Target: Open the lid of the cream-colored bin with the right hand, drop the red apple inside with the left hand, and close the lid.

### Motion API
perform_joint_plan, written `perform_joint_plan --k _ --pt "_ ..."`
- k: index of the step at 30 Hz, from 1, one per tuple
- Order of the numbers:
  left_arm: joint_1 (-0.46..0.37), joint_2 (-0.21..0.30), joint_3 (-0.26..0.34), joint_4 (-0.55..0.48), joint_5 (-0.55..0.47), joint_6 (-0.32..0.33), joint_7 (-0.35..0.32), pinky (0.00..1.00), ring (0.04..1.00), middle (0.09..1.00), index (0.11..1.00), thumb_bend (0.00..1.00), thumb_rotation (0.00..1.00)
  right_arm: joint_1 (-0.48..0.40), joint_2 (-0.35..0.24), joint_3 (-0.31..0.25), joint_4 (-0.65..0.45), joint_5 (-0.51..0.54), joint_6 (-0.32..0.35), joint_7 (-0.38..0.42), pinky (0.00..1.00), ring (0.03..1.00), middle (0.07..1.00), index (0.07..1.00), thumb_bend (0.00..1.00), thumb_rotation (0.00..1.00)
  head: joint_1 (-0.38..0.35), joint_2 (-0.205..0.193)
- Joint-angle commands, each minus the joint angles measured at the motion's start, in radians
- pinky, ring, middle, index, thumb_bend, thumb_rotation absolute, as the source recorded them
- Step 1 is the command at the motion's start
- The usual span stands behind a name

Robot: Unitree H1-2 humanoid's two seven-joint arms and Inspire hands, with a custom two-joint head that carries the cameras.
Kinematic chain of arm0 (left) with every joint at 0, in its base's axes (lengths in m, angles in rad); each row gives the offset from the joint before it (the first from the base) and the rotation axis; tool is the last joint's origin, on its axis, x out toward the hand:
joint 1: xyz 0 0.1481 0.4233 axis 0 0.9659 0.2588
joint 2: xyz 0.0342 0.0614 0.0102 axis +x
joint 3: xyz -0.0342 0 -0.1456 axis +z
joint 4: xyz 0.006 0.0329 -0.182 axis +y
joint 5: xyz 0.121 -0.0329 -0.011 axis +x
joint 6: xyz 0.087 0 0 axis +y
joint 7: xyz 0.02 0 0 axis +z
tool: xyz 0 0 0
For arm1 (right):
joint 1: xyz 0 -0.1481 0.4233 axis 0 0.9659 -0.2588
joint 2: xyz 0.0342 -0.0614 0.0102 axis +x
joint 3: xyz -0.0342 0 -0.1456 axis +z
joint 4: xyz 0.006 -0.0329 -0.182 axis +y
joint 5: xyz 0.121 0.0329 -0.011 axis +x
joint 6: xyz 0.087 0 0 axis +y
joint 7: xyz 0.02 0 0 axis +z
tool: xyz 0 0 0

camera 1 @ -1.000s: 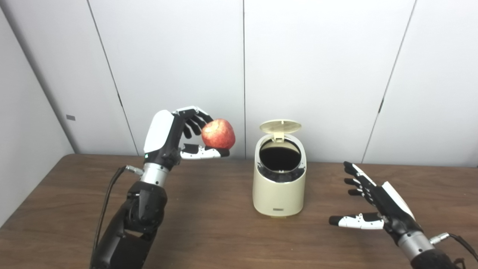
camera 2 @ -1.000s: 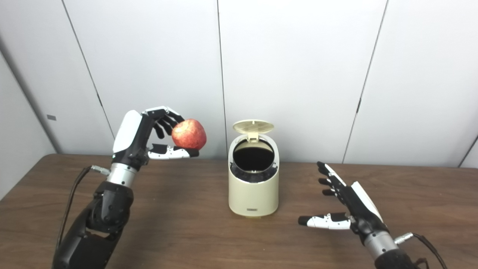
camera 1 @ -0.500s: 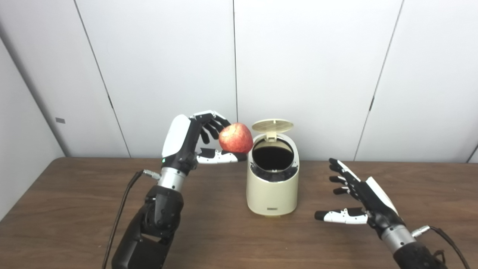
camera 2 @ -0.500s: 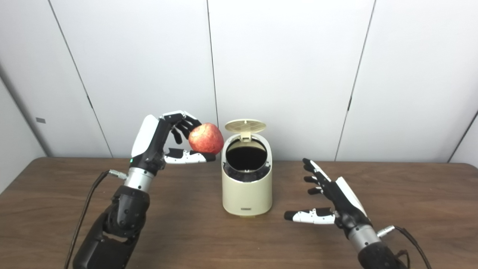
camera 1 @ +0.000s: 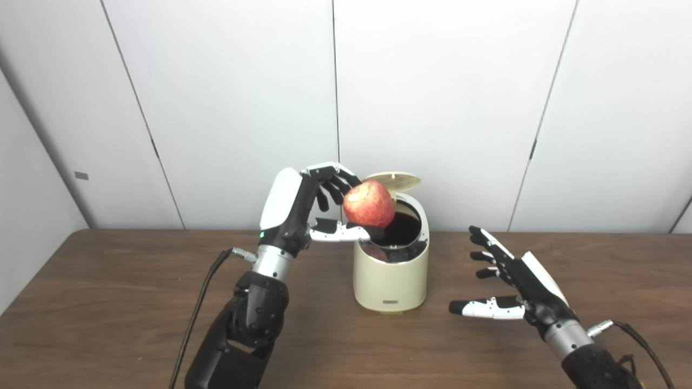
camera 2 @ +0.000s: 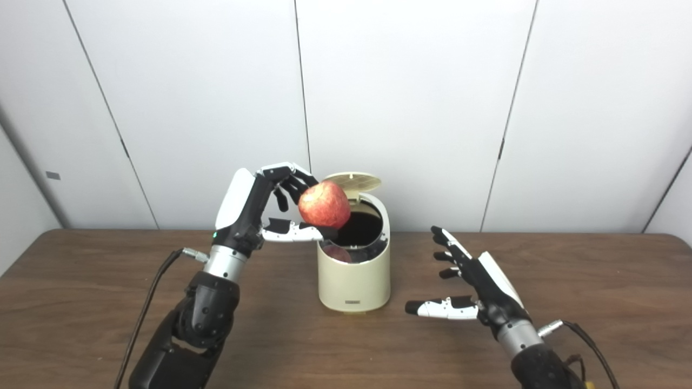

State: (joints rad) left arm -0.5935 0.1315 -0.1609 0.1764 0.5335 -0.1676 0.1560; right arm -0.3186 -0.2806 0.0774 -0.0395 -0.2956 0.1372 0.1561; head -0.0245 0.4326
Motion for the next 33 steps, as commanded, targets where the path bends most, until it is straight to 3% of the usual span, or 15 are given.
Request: perform_joint_plan --k 1,9,25,33 --pt "-0.062 -0.006 0.000 -0.002 0.014 -0.030 0.032 0.27 0.421 0.467 0.500 0.51 0.00 -0.034 -0.001 -0.007 -0.039 0.001 -0.027 -0.017 0.74 0.863 0.940 0.944 0.78 0.31 -0.002 0.001" --pt "-0.078 -0.021 -0.020 0.058 0.040 -0.052 0.057 0.27 0.416 0.466 0.502 0.51 0.00 -0.026 0.003 -0.011 -0.044 0.007 -0.015 -0.017 0.75 0.871 0.943 0.941 0.80 0.34 -0.002 0.006" --pt "-0.117 -0.021 -0.042 0.206 0.083 -0.106 0.157 0.26 0.422 0.481 0.491 0.51 0.00 -0.001 0.014 -0.014 -0.093 0.010 0.004 -0.012 0.76 0.868 0.943 0.945 0.77 0.28 -0.019 0.019" --pt "-0.114 -0.007 -0.071 0.224 0.171 -0.095 0.223 0.28 0.410 0.453 0.524 0.52 0.00 0.002 0.014 -0.015 -0.093 0.010 0.001 -0.012 0.75 0.861 0.939 0.941 0.78 0.31 -0.020 0.021"
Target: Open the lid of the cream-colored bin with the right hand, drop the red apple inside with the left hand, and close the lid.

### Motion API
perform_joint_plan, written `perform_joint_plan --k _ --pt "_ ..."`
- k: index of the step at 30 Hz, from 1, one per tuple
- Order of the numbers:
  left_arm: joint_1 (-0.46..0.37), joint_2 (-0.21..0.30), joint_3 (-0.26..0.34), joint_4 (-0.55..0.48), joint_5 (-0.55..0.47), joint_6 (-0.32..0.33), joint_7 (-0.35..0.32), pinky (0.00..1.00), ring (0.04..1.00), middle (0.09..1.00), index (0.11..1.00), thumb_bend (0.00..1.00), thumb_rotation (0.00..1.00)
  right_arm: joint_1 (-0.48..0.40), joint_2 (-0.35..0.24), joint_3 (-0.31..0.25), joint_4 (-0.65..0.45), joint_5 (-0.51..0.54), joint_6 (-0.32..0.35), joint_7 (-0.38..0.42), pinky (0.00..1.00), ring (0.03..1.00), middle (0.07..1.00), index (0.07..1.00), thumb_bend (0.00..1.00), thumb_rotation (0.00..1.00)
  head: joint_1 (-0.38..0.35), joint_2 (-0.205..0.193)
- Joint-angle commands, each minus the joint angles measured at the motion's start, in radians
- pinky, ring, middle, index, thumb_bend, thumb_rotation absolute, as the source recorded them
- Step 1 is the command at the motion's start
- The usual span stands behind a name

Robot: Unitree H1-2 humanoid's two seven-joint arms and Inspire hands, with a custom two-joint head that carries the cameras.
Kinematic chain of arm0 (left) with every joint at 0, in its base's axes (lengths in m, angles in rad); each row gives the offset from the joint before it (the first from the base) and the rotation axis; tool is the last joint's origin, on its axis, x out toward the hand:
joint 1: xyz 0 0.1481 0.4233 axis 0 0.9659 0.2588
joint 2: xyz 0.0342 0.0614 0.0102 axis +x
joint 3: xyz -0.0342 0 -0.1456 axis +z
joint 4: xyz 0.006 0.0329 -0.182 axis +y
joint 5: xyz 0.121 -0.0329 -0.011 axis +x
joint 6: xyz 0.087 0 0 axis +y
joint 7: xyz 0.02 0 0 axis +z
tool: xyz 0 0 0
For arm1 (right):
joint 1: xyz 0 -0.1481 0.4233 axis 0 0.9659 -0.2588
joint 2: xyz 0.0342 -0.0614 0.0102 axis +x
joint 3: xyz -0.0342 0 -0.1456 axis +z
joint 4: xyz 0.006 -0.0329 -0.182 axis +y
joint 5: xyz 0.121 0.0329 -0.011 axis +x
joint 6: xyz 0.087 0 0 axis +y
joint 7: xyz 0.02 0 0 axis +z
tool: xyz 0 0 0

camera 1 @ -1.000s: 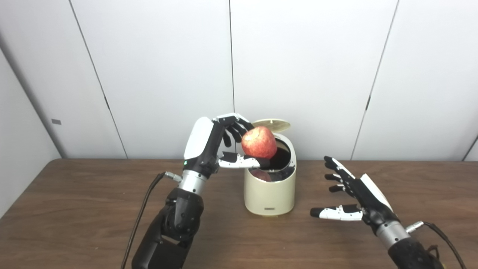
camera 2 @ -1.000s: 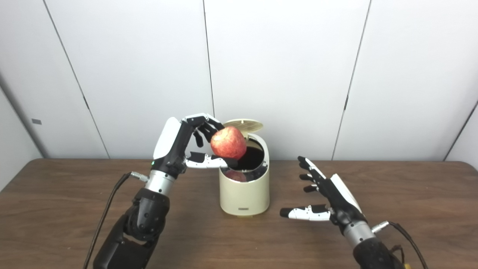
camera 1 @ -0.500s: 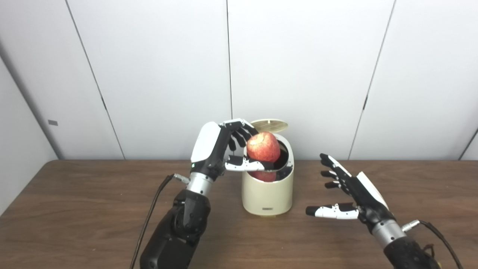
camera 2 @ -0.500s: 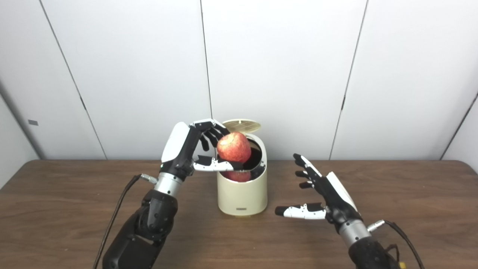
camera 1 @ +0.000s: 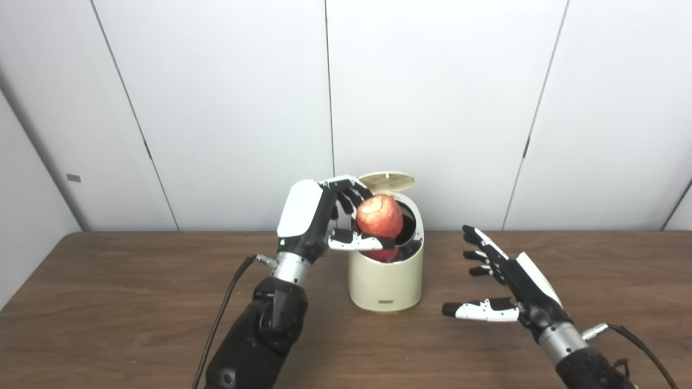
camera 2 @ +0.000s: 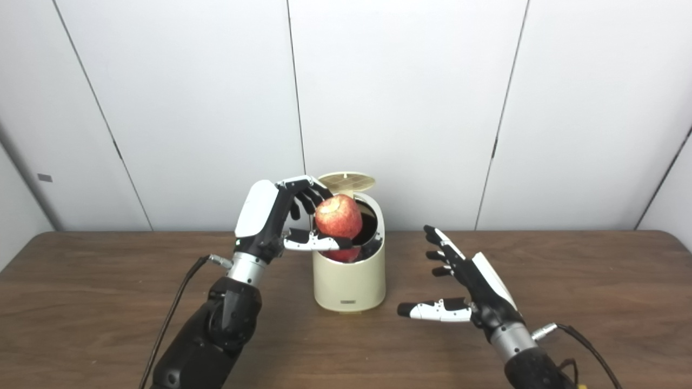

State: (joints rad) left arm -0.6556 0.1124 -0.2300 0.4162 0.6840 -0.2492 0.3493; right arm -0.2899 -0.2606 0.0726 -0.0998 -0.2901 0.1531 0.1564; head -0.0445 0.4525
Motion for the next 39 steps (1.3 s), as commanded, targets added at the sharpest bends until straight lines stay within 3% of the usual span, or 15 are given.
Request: perform_joint_plan --k 1,7,28,31,32,33,35,39 --pt "-0.050 0.012 -0.004 -0.019 0.031 -0.007 0.036 0.29 0.409 0.451 0.527 0.52 0.00 -0.027 -0.004 -0.010 -0.037 0.005 -0.011 -0.012 0.75 0.861 0.939 0.941 0.78 0.31 0.000 0.004" --pt "-0.046 0.007 -0.013 -0.027 0.084 0.018 0.079 0.31 0.418 0.455 0.527 0.52 0.00 -0.026 -0.001 -0.008 -0.046 0.003 -0.001 -0.011 0.74 0.860 0.938 0.941 0.78 0.29 -0.001 0.006" --pt "-0.040 0.016 -0.022 -0.037 0.075 0.038 0.062 0.34 0.447 0.471 0.508 0.52 0.00 -0.028 -0.005 -0.007 -0.056 0.012 0.011 0.002 0.75 0.865 0.939 0.942 0.79 0.29 0.001 0.018" --pt "-0.038 0.016 -0.024 -0.039 0.078 0.046 0.059 0.40 0.507 0.582 0.498 0.52 0.06 -0.028 -0.007 -0.006 -0.054 0.009 0.006 0.000 0.75 0.861 0.937 0.941 0.79 0.30 -0.001 0.020" --pt "-0.038 0.016 -0.025 -0.038 0.082 0.048 0.061 0.42 0.526 0.609 0.596 0.75 0.07 -0.028 -0.008 -0.007 -0.054 0.009 0.006 0.000 0.75 0.858 0.937 0.941 0.79 0.30 -0.001 0.020" --pt "-0.039 0.016 -0.027 -0.038 0.085 0.049 0.063 0.42 0.535 0.621 0.632 0.83 0.07 -0.028 -0.007 -0.007 -0.053 0.010 0.005 0.000 0.75 0.857 0.937 0.941 0.79 0.30 -0.001 0.020" --pt "-0.040 0.017 -0.028 -0.035 0.087 0.049 0.067 0.43 0.550 0.640 0.668 0.89 0.07 -0.029 -0.008 -0.008 -0.051 0.012 0.003 0.001 0.75 0.857 0.938 0.942 0.79 0.30 0.000 0.020" --pt "-0.041 0.017 -0.030 -0.032 0.086 0.050 0.071 0.45 0.571 0.656 0.694 0.91 0.07 -0.029 -0.009 -0.007 -0.050 0.011 0.001 0.000 0.74 0.855 0.937 0.941 0.79 0.30 0.000 0.020"
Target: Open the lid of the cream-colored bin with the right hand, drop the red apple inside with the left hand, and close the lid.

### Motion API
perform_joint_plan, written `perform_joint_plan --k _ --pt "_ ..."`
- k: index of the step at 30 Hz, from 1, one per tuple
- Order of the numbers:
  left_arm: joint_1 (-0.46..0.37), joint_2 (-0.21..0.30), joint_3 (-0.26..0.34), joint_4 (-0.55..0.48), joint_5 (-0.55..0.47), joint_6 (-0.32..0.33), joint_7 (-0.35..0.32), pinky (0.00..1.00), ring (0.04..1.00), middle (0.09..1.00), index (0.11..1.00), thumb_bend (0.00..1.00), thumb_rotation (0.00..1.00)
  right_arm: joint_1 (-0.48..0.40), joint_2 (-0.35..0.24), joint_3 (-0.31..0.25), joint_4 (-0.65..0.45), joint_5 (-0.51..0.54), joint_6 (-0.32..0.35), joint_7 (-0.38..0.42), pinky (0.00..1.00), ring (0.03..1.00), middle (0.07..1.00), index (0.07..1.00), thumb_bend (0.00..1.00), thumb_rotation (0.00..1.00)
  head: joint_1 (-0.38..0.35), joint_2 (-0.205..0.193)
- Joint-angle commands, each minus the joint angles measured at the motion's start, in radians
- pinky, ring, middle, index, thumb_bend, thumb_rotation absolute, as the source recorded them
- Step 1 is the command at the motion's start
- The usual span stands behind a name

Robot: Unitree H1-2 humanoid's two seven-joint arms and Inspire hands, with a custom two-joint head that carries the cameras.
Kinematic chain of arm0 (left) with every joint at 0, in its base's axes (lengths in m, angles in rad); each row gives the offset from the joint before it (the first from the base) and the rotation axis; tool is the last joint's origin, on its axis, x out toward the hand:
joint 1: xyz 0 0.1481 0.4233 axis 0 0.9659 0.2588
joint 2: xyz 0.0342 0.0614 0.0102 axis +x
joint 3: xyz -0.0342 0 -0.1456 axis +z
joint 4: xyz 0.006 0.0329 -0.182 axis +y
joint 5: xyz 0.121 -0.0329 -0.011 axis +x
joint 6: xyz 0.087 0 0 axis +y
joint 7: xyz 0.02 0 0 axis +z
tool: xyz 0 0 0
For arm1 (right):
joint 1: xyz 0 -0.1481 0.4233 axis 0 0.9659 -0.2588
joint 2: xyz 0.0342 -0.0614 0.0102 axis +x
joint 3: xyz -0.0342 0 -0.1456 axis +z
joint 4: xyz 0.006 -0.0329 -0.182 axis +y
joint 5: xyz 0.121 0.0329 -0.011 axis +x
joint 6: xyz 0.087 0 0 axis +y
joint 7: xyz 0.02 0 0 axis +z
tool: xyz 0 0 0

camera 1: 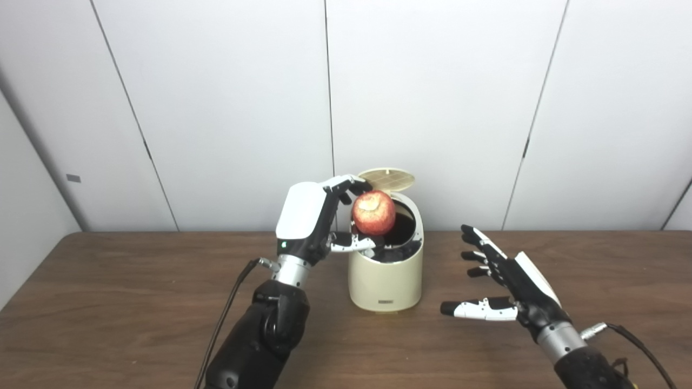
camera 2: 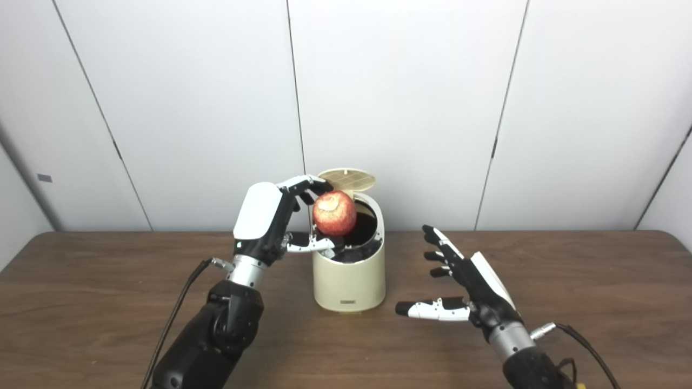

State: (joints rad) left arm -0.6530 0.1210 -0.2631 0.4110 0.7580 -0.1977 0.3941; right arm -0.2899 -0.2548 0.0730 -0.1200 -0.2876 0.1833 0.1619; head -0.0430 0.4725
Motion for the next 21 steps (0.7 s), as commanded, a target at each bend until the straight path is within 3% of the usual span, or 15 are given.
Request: perform_joint_plan --k 1,21 --pt "-0.044 0.008 0.003 -0.026 0.011 -0.001 0.026 0.45 0.572 0.658 0.697 0.91 0.07 -0.029 -0.014 -0.008 -0.030 0.009 -0.030 -0.006 0.74 0.855 0.937 0.941 0.79 0.30 -0.001 0.000" --pt "-0.041 0.020 0.006 -0.042 -0.011 -0.019 0.011 0.42 0.547 0.643 0.706 0.92 0.12 -0.035 -0.009 -0.005 -0.029 0.010 -0.026 -0.005 0.74 0.860 0.941 0.943 0.78 0.29 0.005 0.003"
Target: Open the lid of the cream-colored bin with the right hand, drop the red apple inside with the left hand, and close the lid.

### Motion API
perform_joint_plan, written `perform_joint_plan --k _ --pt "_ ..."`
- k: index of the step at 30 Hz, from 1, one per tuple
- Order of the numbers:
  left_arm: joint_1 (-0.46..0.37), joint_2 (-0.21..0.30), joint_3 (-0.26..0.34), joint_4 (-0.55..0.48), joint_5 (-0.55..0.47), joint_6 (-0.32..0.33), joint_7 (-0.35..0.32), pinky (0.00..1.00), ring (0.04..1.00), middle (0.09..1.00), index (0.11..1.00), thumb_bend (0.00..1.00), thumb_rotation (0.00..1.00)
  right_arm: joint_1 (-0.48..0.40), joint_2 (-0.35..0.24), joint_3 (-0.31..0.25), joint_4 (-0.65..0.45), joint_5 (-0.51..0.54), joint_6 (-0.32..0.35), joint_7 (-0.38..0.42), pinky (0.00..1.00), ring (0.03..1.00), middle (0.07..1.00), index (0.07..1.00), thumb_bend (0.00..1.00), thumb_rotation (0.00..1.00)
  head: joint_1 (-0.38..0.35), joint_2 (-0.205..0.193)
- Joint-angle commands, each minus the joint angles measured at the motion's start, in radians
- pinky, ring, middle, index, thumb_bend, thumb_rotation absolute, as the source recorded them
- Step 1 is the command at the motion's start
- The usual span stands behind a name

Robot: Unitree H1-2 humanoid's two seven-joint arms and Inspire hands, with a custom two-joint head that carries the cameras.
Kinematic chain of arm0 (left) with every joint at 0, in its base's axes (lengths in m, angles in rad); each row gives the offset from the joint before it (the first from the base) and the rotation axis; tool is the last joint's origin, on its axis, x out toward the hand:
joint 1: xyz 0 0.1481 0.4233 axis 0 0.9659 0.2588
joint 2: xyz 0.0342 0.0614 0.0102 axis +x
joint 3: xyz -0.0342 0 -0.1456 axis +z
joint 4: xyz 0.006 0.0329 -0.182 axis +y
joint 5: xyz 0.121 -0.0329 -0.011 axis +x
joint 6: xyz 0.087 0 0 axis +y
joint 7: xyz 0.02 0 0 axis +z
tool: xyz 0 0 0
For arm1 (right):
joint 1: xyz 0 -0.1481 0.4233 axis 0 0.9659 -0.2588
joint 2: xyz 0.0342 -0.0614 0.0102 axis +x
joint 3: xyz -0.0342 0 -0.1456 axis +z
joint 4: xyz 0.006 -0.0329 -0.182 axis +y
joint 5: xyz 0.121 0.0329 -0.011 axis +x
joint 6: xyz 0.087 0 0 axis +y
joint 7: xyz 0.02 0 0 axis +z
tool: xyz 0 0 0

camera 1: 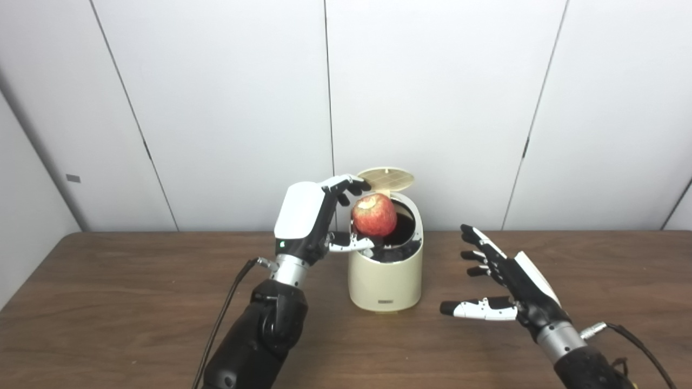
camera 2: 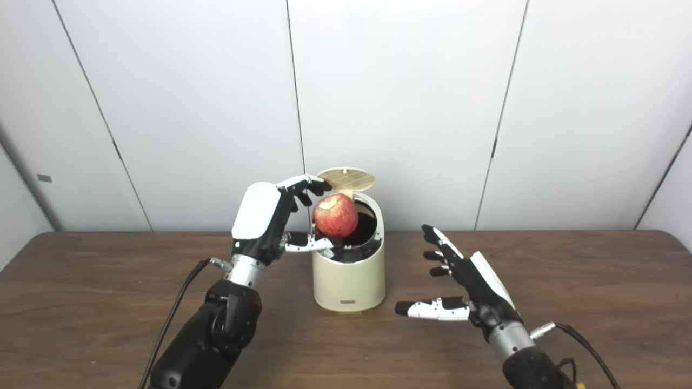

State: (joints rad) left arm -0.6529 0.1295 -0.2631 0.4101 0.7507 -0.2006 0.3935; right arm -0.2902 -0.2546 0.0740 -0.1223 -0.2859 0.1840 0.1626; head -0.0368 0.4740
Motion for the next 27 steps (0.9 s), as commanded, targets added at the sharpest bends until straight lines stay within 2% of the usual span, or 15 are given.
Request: perform_joint_plan --k 1,6,9,16,23,27 --pt "-0.039 0.012 0.006 -0.047 -0.007 -0.020 0.007 0.42 0.550 0.646 0.708 0.93 0.13 -0.035 -0.010 -0.006 -0.027 0.009 -0.027 -0.006 0.74 0.860 0.941 0.943 0.78 0.28 -0.001 0.001" --pt "-0.028 0.017 0.002 -0.081 -0.020 -0.022 -0.026 0.46 0.591 0.685 0.730 0.97 0.29 -0.040 -0.010 -0.007 -0.023 0.011 -0.025 -0.004 0.74 0.860 0.943 0.945 0.78 0.29 0.002 0.002" --pt "-0.026 0.017 0.005 -0.094 -0.024 -0.023 -0.034 0.47 0.607 0.700 0.737 0.97 0.31 -0.041 -0.010 -0.006 -0.023 0.008 -0.021 -0.005 0.74 0.860 0.942 0.943 0.78 0.29 0.002 0.003" --pt "-0.031 0.019 0.011 -0.086 -0.024 -0.043 -0.019 0.48 0.612 0.693 0.734 0.97 0.30 -0.045 -0.008 -0.005 -0.019 0.011 -0.018 -0.003 0.74 0.862 0.942 0.944 0.80 0.31 0.003 0.004" --pt "-0.025 0.017 0.015 -0.093 -0.027 -0.037 -0.023 0.47 0.610 0.695 0.737 0.96 0.29 -0.043 -0.009 -0.003 -0.025 0.007 -0.012 -0.001 0.74 0.861 0.941 0.942 0.79 0.31 0.003 0.006" --pt "-0.020 0.009 0.032 -0.098 -0.046 -0.051 -0.002 0.46 0.603 0.680 0.716 0.87 0.26 -0.039 -0.012 -0.004 -0.030 0.009 -0.010 0.002 0.74 0.861 0.942 0.944 0.78 0.30 0.003 0.007"
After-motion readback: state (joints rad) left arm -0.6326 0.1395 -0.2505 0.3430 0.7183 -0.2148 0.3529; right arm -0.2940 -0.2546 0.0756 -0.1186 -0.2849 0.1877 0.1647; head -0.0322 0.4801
